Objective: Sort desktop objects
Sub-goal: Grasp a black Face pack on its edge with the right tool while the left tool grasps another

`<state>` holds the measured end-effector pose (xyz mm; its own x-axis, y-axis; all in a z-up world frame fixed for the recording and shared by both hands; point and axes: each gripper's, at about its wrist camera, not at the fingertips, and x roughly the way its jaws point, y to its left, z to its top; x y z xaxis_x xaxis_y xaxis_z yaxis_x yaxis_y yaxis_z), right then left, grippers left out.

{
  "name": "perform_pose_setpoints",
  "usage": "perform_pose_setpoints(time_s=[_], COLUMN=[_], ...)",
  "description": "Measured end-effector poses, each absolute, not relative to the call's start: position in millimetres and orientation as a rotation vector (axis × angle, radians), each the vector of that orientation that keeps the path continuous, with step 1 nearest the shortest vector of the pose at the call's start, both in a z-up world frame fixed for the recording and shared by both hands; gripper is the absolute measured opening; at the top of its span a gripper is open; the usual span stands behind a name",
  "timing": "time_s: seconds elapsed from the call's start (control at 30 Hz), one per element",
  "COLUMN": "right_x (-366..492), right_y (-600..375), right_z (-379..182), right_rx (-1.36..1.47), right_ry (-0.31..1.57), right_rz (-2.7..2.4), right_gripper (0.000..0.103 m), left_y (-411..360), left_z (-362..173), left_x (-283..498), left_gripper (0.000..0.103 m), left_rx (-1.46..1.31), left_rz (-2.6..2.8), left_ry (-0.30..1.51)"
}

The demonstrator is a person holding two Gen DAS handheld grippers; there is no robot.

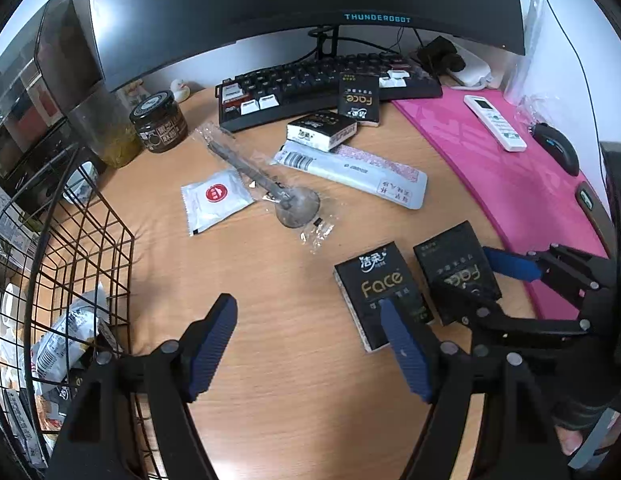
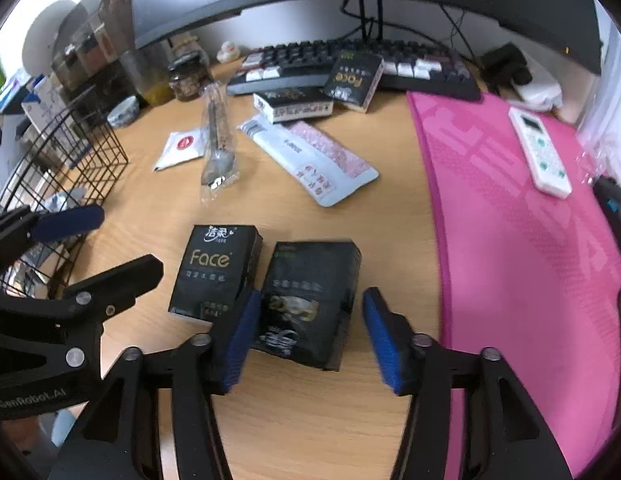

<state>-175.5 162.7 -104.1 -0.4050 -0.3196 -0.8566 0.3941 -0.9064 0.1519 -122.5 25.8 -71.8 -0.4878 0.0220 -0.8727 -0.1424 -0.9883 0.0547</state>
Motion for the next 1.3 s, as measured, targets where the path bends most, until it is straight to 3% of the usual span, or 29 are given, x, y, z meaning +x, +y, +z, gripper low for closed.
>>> perform_pose_setpoints(time_s=[0.23,0.27,0.3,0.4,1.3], right_x=[-175,-174,-174,-174,-155], right_y=[161,160,161,165,200], right_z=[-108,-108,-108,-106,-75], right_rx=[1.391,1.391,1.389,1.39,1.282], right_ry=[0.113,0.128,0.126,0.124,0.17], right_rz=[-2.31,-2.315,-2.315,-2.313,-2.382], right_gripper=[0.054,0.05,0.035,0.02,0.02], left_y=[24,23,24,27,49], left_z=[-72,-72,-73,-73,-97], left_x=[-126,-126,-126,-126,-140], left_gripper=[0.078,0.078,0.078,0.078,0.078], left_rx=[-1.546,-1.548,-1.552,-1.554,-1.605], left_rz=[2.627,2.627,2.627,2.622,2.582], left_ry=[0.166,0.163,0.166,0.172,0.16])
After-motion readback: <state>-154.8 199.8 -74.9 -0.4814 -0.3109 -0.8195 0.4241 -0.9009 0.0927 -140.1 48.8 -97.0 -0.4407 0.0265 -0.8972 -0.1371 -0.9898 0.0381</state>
